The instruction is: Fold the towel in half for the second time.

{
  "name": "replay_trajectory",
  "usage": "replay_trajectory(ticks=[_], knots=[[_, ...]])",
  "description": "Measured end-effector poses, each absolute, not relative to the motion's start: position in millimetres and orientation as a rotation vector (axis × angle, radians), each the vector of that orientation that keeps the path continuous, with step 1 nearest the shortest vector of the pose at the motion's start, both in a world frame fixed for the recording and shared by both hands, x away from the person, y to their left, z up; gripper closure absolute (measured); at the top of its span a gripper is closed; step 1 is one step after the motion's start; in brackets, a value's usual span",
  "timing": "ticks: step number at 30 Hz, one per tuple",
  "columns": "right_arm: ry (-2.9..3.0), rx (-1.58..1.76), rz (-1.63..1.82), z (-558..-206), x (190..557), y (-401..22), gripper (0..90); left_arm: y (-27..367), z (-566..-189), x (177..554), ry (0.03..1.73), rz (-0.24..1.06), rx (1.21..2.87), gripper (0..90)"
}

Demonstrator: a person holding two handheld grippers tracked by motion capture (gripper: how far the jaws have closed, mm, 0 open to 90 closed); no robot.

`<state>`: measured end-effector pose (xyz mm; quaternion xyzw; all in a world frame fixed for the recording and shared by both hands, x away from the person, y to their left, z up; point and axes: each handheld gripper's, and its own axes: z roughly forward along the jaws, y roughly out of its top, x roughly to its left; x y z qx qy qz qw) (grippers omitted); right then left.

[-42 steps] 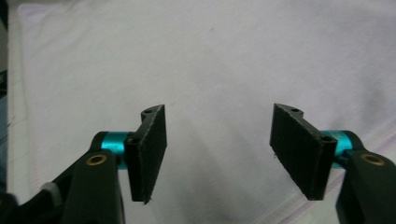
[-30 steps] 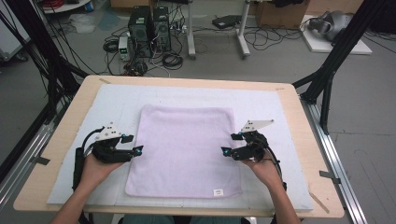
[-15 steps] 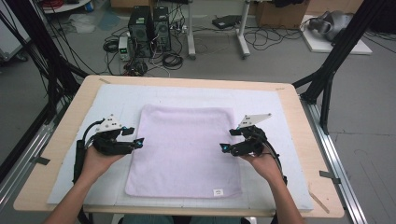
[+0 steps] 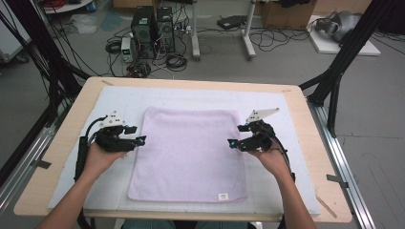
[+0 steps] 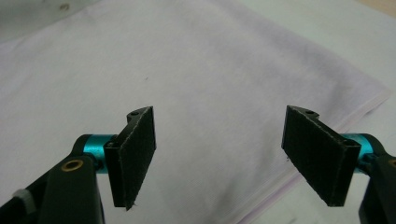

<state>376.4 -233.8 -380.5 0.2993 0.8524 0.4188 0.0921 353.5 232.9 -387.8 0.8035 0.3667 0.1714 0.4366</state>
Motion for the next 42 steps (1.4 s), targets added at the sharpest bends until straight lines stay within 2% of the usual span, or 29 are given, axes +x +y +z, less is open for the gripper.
replay_trajectory(ticks=[6, 11, 13, 14, 17, 19, 23, 29, 31, 33, 35, 38, 40, 42], knots=[[2.515, 0.962, 1.205, -373.3, 411.2, -236.5, 26.9, 237.3, -378.9, 384.7, 0.959, 0.414, 2.021, 43.1], [2.485, 1.041, 1.119, -381.1, 437.8, -239.5, 29.2, 234.1, -385.2, 407.0, 1.002, 0.456, 2.020, 43.6], [2.471, 1.075, 1.091, -387.8, 444.9, -241.6, 32.4, 229.4, -391.0, 410.5, 1.032, 0.596, 2.037, 44.9], [2.470, 1.091, 1.092, -391.1, 447.6, -243.0, 33.4, 228.3, -394.2, 413.2, 1.051, 0.618, 2.016, 48.0], [2.456, 1.137, 1.059, -399.4, 452.7, -245.7, 36.3, 230.9, -402.0, 424.1, 1.160, 0.582, 1.897, 49.4], [2.454, 1.154, 1.041, -404.8, 456.0, -246.2, 36.8, 232.0, -407.8, 430.7, 1.201, 0.558, 1.888, 49.7], [2.445, 1.183, 1.017, -412.9, 460.8, -245.4, 37.9, 234.0, -423.1, 438.7, 1.270, 0.492, 1.941, 47.9], [2.468, 1.181, 0.959, -424.7, 464.0, -243.1, 43.6, 224.7, -437.3, 442.3, 1.234, 0.416, 2.038, 48.8], [2.486, 1.180, 0.943, -429.9, 464.2, -242.7, 46.0, 220.1, -439.5, 441.8, 1.221, 0.439, 2.055, 51.9], [2.489, 1.195, 0.945, -435.2, 463.5, -242.9, 48.9, 218.4, -439.1, 441.9, 1.241, 0.449, 2.050, 55.7], [2.460, 1.192, 0.975, -437.5, 461.0, -243.9, 53.5, 218.7, -438.7, 442.4, 1.245, 0.415, 2.034, 66.4], [2.487, 1.182, 1.026, -437.7, 459.1, -243.4, 69.8, 216.8, -438.9, 442.1, 1.239, 0.386, 2.023, 80.8], [2.507, 1.161, 1.047, -437.4, 457.9, -242.4, 79.8, 218.4, -438.6, 442.3, 1.244, 0.370, 2.014, 82.5], [2.510, 1.140, 1.039, -434.8, 456.2, -241.7, 83.7, 219.7, -437.0, 441.6, 1.243, 0.380, 2.005, 83.3]])
